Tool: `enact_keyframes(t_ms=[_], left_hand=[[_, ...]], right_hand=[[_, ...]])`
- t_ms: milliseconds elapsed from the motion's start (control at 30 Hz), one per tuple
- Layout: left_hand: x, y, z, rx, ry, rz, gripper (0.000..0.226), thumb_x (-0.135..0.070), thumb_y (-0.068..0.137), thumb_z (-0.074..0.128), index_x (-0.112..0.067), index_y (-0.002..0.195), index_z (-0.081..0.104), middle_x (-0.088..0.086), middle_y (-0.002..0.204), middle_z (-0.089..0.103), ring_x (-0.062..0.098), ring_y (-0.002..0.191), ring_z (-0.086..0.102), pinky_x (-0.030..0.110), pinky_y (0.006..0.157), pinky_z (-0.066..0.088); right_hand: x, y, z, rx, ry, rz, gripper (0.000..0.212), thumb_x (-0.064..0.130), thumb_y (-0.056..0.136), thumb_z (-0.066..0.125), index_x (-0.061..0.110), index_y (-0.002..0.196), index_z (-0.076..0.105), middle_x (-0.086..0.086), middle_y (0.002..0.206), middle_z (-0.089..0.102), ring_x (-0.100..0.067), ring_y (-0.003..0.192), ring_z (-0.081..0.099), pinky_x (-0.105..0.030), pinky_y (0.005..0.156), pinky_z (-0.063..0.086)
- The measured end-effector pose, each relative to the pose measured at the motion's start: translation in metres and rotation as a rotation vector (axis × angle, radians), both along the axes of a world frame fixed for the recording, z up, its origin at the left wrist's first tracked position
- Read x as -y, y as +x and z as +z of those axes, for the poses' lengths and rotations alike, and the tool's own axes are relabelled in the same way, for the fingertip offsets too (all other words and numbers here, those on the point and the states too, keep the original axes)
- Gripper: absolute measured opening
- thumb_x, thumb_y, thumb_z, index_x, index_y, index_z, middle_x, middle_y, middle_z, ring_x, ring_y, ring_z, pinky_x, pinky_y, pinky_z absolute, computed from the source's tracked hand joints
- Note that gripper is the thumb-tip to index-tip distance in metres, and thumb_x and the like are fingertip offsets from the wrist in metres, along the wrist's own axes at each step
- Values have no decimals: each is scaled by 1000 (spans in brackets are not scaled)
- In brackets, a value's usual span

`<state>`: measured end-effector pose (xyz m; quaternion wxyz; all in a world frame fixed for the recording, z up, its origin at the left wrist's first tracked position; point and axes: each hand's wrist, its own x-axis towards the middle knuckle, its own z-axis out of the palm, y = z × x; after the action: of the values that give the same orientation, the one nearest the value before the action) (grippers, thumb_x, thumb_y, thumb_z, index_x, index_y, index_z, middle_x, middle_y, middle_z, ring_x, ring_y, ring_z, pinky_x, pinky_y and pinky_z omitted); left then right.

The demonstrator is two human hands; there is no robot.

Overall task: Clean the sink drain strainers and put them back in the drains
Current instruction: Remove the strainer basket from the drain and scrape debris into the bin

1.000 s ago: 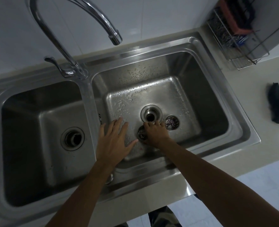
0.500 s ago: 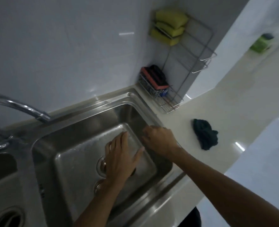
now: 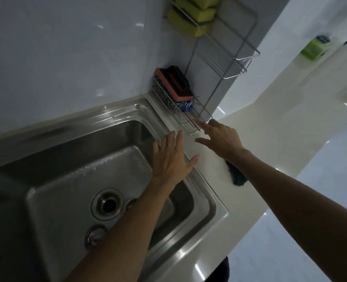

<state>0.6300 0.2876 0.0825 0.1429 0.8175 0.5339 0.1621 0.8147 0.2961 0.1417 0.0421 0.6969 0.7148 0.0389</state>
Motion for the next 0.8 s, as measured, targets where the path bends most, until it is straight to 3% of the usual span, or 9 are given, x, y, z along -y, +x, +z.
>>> enact_keyframes(t_ms=[133, 267, 333, 500, 700, 800], left_hand=[[-1, -2, -12, -14, -4, 4, 100, -85, 87, 42, -19, 159, 25, 8, 164, 36, 25, 148, 37, 49, 119, 29], [5, -14, -21, -41, -8, -3, 100, -87, 86, 39, -19, 158, 27, 9, 162, 38, 26, 147, 39, 50, 118, 32], [10, -25, -22, -66, -12, 10, 101, -87, 86, 37, -18, 158, 27, 11, 162, 38, 28, 146, 40, 51, 117, 31], [29, -57, -18, -102, 11, 32, 96, -83, 88, 43, -16, 156, 32, 10, 159, 42, 27, 143, 43, 51, 114, 32], [58, -126, -17, -177, -26, 51, 94, -82, 89, 41, -18, 158, 31, 9, 160, 42, 25, 145, 40, 52, 116, 32], [71, -170, -24, -201, -85, 97, 92, -82, 89, 42, -20, 157, 31, 8, 161, 39, 26, 147, 37, 54, 119, 29]], right_hand=[[-6, -7, -11, 9, 67, 69, 53, 48, 104, 49, 26, 152, 45, -6, 120, 65, -25, 95, 70, -30, 60, 46], [-4, -10, -9, 35, 160, 126, 37, 29, 103, 59, 17, 138, 60, -8, 108, 71, -29, 92, 72, -28, 57, 40], [-2, -11, -7, 19, 184, 129, 31, 24, 102, 63, 14, 132, 65, -9, 106, 73, -32, 94, 72, -31, 60, 49], [10, -24, 4, -102, 207, 67, 29, 15, 104, 58, 13, 131, 68, -10, 118, 75, -31, 97, 74, -39, 79, 60], [50, -57, 24, -255, 404, 54, 20, 11, 105, 55, 9, 115, 72, -8, 91, 73, -25, 74, 69, -42, 70, 61], [78, -93, 34, -426, 502, 82, 23, 15, 104, 60, 11, 122, 74, -8, 102, 78, -24, 82, 74, -38, 77, 62]])
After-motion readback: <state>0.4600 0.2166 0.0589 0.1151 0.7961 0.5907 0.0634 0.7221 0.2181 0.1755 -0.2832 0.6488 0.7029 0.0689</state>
